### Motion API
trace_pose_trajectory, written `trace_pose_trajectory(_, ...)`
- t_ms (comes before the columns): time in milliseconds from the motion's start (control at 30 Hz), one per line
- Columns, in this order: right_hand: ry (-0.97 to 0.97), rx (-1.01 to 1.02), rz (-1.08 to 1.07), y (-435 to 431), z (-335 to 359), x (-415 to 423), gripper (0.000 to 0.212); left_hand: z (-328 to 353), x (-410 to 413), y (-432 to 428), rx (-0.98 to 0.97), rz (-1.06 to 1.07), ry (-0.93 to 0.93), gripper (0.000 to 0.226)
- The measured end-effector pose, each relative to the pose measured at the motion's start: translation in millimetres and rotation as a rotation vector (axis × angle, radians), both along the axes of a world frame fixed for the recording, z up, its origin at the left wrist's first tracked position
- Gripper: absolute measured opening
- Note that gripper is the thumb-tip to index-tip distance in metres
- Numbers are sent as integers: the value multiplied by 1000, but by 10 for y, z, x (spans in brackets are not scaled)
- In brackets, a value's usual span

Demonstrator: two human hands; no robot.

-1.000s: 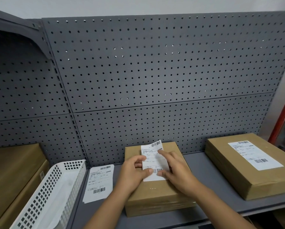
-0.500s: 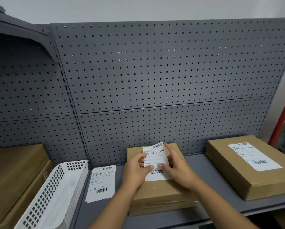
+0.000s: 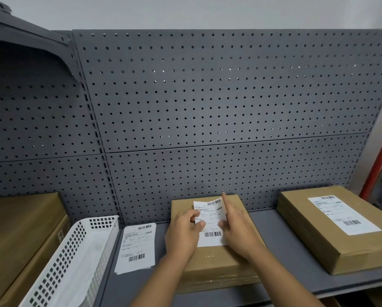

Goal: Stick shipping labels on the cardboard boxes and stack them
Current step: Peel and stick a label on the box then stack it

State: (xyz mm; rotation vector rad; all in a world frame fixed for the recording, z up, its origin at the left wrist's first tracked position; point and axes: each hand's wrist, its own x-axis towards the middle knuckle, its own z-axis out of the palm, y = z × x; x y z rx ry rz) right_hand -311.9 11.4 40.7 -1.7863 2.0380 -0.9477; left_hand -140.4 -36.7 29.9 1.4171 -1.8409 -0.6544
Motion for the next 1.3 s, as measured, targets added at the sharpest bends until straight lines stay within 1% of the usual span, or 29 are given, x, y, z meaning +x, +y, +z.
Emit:
trace_pose_trajectory(67,32,15,-25,-20,2,22,84,21,-15,-10,8,16,-10,34)
trace_pose_trajectory(167,39,34,-81,-137,47,67,73,77,-52,-53,29,48,-24,35)
trace_pose_trajectory(267,155,63,-159,-266,87,102,72,133,-91,-91,14,64,-55,36)
trace_pose_trajectory(367,240,78,-202,-269,105,112,58,137,-97,-111,-34,92,-86,38)
trace_pose_trajectory(533,266,106,-201,-300,122,60,33,63,-75,-120,-56,91,-88,35)
trace_pose_trajectory(667,292,61,-195,-306,123,54,23,27,-87,-135,-51,83,-89,32)
trace_pose_trajectory(800,271,-3,-198,-262,96,59,26,12,-91,-158,-59,68,-99,33)
trace_pose_trajectory(900,276,-39,-187,-251,61,58,35,26,-104,-179,-95,61,-174,37)
trace_pose_trajectory(1000,260,-49,-160,-282,30,33,47,39,-86,-207,-73,56,-145,32)
trace_pose_trajectory(1167,201,-33,-142,-355,-14,-41,37,29,-64,-235,-54,75,-115,28)
trace_pose_trajectory(1300,171,-30,-144,-372,-29,-47,41,36,-95,-245,-48,84,-148,26)
